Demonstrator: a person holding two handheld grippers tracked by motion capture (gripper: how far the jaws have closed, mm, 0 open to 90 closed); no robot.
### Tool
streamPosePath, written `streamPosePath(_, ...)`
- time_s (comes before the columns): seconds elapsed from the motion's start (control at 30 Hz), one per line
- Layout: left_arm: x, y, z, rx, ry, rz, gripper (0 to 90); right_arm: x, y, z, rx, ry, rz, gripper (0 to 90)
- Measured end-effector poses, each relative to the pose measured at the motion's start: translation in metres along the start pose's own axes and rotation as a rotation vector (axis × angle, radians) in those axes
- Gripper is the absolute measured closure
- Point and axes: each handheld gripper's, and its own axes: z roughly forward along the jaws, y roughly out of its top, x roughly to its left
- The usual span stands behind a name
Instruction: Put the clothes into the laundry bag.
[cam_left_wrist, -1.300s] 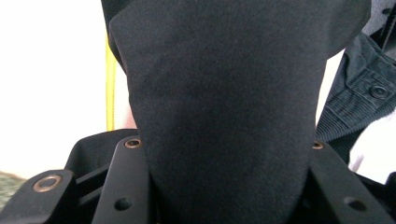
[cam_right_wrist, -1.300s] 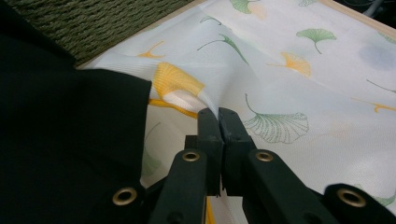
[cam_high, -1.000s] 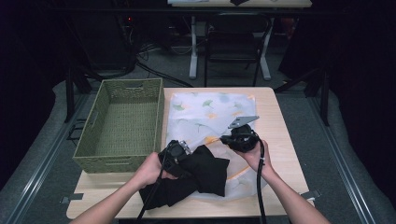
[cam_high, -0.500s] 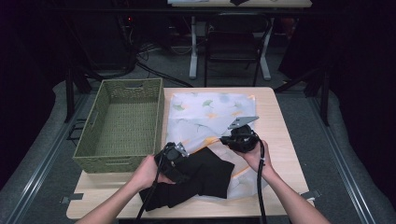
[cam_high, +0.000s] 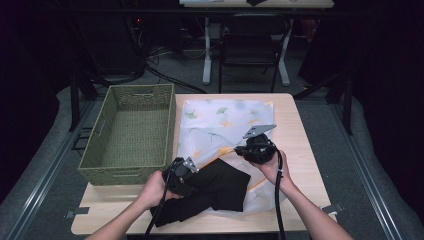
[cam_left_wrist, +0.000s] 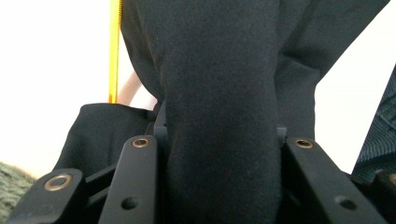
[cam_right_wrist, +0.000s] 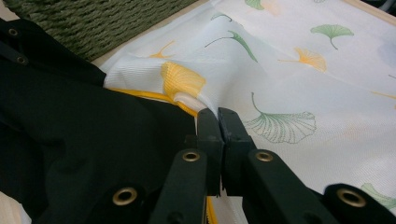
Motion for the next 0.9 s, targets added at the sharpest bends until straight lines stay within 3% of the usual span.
streamPosePath(0.23,-0.009,0.004,-0.009,-0.064,0.078,-0.092,63.7,0.005,0.007,-0.005,-0.025,0.014,0.016,88.9)
streamPosePath(0.43,-0.007,0.011,-0.016,-0.113,0.131,-0.179,63.4,0.013,0.011,-0.008,-0.052,0.026,0.015,88.9)
streamPosePath(0.6,-0.006,0.018,-0.020,-0.144,0.163,-0.229,63.1,0.014,0.013,-0.009,-0.066,0.032,0.019,89.0)
streamPosePath(0.73,-0.008,0.026,-0.019,-0.157,0.211,-0.261,62.5,0.015,0.014,-0.010,-0.076,0.039,0.025,89.0)
streamPosePath(0.83,-0.008,0.027,-0.013,-0.168,0.222,-0.298,61.5,0.016,0.014,-0.009,-0.079,0.049,0.023,89.0)
streamPosePath(0.9,-0.009,0.027,-0.004,-0.151,0.241,-0.294,60.6,0.016,0.014,-0.009,-0.075,0.056,0.022,89.0)
